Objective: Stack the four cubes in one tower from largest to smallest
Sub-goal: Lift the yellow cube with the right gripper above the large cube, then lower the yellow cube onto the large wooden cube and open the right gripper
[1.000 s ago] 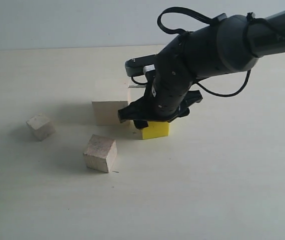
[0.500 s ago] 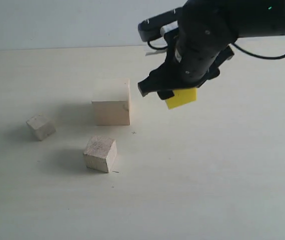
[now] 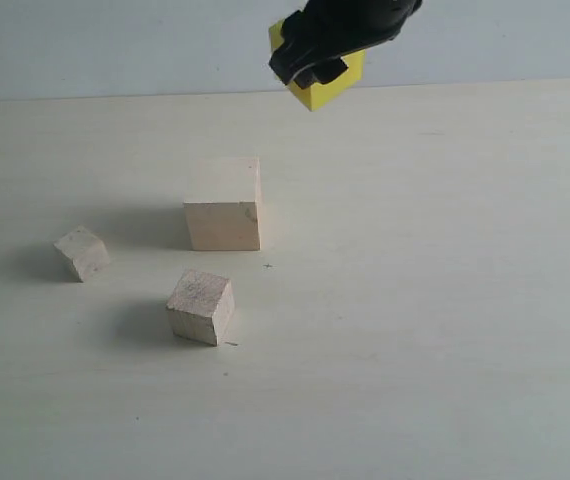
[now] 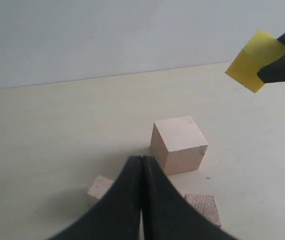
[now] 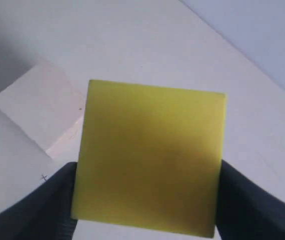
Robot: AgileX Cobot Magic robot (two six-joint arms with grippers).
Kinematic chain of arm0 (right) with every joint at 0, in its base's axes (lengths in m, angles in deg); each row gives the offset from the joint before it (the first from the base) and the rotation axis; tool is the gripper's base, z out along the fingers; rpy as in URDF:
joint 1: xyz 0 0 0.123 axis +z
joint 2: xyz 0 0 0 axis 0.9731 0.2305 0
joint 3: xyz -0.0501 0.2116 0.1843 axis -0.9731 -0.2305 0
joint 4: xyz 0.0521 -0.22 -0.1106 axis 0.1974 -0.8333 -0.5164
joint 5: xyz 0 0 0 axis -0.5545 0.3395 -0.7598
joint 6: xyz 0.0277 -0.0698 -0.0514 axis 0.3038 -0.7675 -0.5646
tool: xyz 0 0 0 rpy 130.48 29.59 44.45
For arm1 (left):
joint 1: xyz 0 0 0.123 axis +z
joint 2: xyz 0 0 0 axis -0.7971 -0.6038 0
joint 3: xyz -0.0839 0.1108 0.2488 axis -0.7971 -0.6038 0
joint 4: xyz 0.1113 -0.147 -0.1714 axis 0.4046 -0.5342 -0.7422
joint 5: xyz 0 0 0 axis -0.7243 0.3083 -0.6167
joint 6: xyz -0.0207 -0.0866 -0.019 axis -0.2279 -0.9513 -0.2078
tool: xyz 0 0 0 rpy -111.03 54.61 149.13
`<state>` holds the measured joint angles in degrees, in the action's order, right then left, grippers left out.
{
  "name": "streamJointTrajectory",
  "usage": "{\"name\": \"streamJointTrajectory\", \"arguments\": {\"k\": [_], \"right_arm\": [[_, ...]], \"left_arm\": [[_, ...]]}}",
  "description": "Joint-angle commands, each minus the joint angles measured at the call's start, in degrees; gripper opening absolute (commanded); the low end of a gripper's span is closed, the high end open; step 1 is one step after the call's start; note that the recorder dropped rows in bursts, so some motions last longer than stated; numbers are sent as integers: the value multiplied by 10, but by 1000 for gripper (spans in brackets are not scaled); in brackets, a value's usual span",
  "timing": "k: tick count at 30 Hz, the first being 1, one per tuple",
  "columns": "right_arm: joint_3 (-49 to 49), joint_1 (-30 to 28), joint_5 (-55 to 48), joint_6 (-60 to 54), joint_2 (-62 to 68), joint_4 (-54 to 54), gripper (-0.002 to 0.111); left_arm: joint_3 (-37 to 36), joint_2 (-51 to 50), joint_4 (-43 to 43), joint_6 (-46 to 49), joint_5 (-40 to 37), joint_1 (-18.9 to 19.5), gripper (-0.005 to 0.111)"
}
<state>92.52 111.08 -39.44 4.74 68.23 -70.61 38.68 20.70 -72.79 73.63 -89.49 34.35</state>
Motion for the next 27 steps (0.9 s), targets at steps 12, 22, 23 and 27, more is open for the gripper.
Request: {"name": "streamJointTrajectory", "arguments": {"k": [12,22,23,27], "right_arm": [[160,-4,-115,-373,114,155,0],[184,-4,-115,-510,144,237,0],[185,-4,-115,-514,148,237,0],[197,-4,-129,-540,167,234,0]], "left_arm": [[-1,3,0,7,-24,-4,0],[-1,3,0,11,-37,-4,0],[-1,3,0,18,-37,-4,0],[-1,3,0,30,-38,-4,0]]}}
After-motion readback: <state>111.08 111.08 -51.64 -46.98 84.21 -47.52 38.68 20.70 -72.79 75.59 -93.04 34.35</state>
